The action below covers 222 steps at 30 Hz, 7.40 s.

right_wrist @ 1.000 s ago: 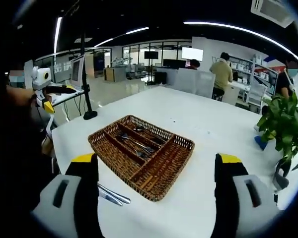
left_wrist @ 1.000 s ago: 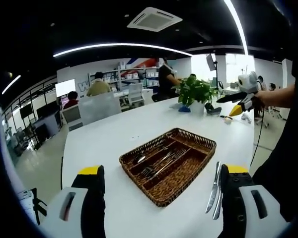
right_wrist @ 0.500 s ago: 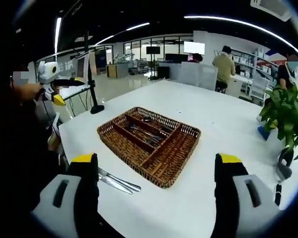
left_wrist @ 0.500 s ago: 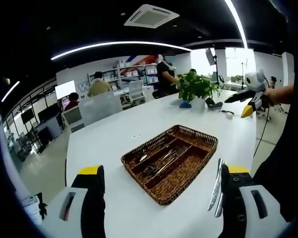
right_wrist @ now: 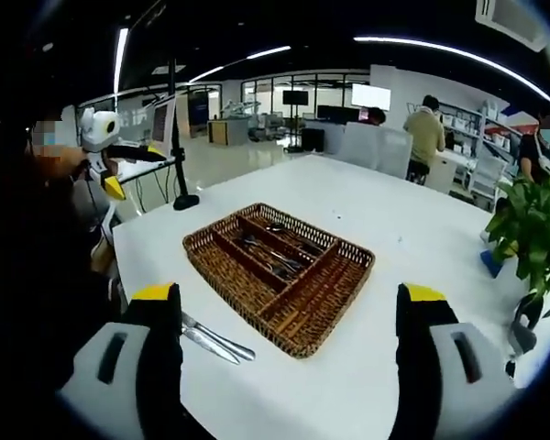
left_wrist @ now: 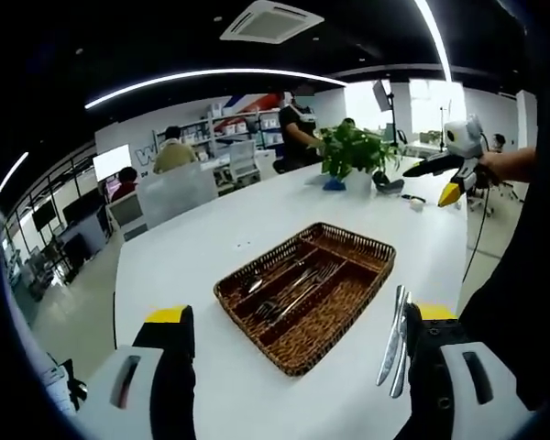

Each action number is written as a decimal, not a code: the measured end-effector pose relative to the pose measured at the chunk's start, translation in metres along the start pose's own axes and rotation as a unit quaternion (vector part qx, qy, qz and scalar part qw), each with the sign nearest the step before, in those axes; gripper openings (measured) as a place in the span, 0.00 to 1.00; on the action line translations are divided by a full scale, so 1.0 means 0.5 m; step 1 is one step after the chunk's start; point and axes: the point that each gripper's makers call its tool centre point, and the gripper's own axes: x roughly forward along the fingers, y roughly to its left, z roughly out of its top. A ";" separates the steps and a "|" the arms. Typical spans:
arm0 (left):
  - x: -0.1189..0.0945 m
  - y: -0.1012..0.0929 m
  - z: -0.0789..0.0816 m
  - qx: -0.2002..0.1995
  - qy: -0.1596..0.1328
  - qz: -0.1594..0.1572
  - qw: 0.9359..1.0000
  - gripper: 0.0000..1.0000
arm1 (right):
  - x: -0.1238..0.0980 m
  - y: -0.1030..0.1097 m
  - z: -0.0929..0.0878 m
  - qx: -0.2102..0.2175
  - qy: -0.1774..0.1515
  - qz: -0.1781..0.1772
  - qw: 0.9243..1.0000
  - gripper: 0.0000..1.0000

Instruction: Arrange the knives, forks, and spoons in their matching storage slots by inserting each utensil handle-first until every utensil is classified and aligned in the correct compartment

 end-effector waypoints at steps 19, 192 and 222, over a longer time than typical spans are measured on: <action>0.091 -0.091 -0.083 0.114 0.132 -0.060 0.983 0.95 | -0.029 -0.005 -0.016 0.007 0.002 -0.001 1.000 1.00; 0.193 -0.185 -0.281 0.298 0.327 -0.246 0.863 0.09 | 0.263 0.288 -0.258 -0.156 0.137 0.313 0.927 0.24; 0.183 -0.173 -0.271 0.301 0.326 -0.242 0.863 0.09 | 0.288 0.312 -0.278 -0.271 0.151 0.339 0.888 0.07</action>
